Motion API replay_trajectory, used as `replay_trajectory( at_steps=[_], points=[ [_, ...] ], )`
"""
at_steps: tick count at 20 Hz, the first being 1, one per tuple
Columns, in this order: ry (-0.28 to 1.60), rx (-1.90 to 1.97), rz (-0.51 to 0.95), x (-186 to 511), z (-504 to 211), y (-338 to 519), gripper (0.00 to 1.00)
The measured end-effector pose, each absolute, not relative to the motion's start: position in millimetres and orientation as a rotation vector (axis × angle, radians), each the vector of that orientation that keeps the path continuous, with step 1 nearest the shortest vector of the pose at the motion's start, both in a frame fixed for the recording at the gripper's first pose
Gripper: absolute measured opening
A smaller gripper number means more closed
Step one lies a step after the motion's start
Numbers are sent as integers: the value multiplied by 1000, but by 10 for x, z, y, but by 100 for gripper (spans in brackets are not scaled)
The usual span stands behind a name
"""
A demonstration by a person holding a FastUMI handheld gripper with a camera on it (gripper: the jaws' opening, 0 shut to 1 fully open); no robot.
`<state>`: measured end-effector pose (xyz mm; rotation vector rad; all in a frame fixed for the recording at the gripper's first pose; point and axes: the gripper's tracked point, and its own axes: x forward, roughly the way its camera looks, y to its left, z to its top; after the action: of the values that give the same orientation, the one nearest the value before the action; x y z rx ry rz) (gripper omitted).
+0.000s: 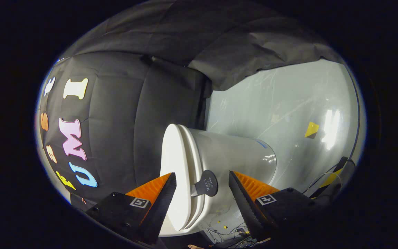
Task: Open the toilet lid.
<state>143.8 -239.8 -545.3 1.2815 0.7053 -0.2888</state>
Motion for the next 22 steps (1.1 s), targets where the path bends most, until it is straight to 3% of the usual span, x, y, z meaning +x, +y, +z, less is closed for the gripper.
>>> replay_trajectory(
  at_steps=[2, 6, 7, 11, 13, 17, 19, 22],
  points=[
    [692, 1309, -274, 1483, -5514, -2368, 92],
    [618, 1412, -242, 1586, -5522, -2354, 64],
    [612, 1425, -240, 1599, -5548, -2346, 46],
    [569, 1481, -195, 1656, -5571, -2209, 45],
    [562, 1507, -205, 1655, -5574, -2268, 14],
    [545, 1470, -187, 1664, -5541, -2322, 13],
    [546, 1467, -186, 1649, -5504, -2312, 5],
    [537, 1485, -188, 1671, -5487, -2297, 5]
  ],
)
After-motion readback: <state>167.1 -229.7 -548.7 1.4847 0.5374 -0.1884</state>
